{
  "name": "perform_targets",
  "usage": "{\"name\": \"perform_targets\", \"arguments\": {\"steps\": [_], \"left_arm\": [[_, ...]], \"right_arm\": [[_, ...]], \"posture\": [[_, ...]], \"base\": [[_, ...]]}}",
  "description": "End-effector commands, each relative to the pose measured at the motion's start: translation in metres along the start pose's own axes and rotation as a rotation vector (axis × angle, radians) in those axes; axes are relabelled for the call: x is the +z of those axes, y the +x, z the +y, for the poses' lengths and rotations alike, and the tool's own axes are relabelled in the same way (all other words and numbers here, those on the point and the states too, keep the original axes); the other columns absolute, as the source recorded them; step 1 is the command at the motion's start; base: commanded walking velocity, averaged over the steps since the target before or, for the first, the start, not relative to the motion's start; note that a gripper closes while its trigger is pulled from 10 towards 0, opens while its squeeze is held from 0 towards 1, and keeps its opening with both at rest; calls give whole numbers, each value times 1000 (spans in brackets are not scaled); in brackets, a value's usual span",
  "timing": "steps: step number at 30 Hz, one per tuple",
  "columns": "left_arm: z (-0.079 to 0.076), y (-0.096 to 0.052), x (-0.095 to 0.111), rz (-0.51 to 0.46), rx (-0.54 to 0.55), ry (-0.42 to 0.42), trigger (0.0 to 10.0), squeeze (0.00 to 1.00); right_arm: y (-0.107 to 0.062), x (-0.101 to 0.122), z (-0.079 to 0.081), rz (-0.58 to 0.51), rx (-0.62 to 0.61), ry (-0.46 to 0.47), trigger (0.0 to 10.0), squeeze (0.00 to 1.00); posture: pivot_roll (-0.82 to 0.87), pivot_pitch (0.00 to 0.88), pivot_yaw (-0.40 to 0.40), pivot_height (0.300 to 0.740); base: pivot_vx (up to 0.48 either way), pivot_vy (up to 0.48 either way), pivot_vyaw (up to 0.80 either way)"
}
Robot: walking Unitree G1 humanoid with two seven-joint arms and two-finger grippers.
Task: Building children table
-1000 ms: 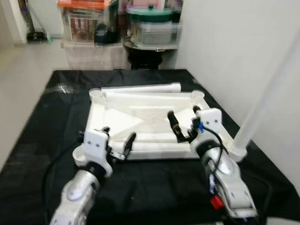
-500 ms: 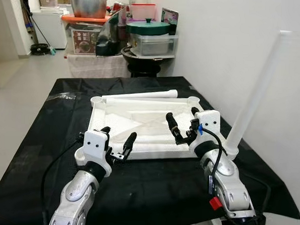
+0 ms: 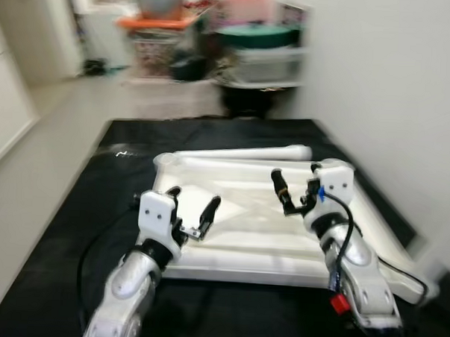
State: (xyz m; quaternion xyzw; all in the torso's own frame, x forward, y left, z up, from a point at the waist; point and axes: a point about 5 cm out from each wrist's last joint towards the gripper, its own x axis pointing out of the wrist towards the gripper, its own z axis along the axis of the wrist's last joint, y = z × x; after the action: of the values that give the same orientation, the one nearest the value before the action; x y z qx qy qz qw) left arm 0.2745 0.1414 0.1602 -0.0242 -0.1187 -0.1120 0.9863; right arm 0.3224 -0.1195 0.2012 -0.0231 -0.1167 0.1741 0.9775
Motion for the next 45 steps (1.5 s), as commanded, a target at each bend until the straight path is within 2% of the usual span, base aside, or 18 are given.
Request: {"name": "perform_targets", "arguments": {"steps": [1, 3, 23, 34, 38, 42, 45], "left_arm": [[-12, 3, 4, -21, -45, -23, 10000, 0], [-12, 3, 3, -16, -44, -26, 10000, 0], [-16, 2, 1, -4, -55, -41, 10000, 0], [-20, 1, 3, -7, -71, -30, 10000, 0], [-21, 0, 3, -2, -80, -29, 10000, 0], [-22, -2, 1, 13, -96, -28, 10000, 0], [-31, -8, -1, 57, -176, -60, 10000, 0]], "right_arm": [[-7, -5, -18, 25, -65, -9, 10000, 0], [-7, -5, -17, 24, -60, -30, 10000, 0], [-5, -7, -18, 33, -78, -25, 10000, 0], [-4, -7, -16, 31, -73, -22, 10000, 0], [-3, -7, -15, 30, -71, -20, 10000, 0], [-2, -7, -15, 29, -68, -20, 10000, 0], [-1, -7, -14, 29, -62, -24, 10000, 0]], "posture": [[61, 0, -38, 740], [61, 0, -36, 740], [69, 0, -41, 740], [75, 0, -43, 740], [75, 0, -43, 740], [86, 0, -49, 740], [93, 0, -50, 740]], "base": [[0, 0, 0], [0, 0, 634], [0, 0, 0], [0, 411, 0], [0, 0, 0], [0, 0, 0], [0, 0, 0]]}}
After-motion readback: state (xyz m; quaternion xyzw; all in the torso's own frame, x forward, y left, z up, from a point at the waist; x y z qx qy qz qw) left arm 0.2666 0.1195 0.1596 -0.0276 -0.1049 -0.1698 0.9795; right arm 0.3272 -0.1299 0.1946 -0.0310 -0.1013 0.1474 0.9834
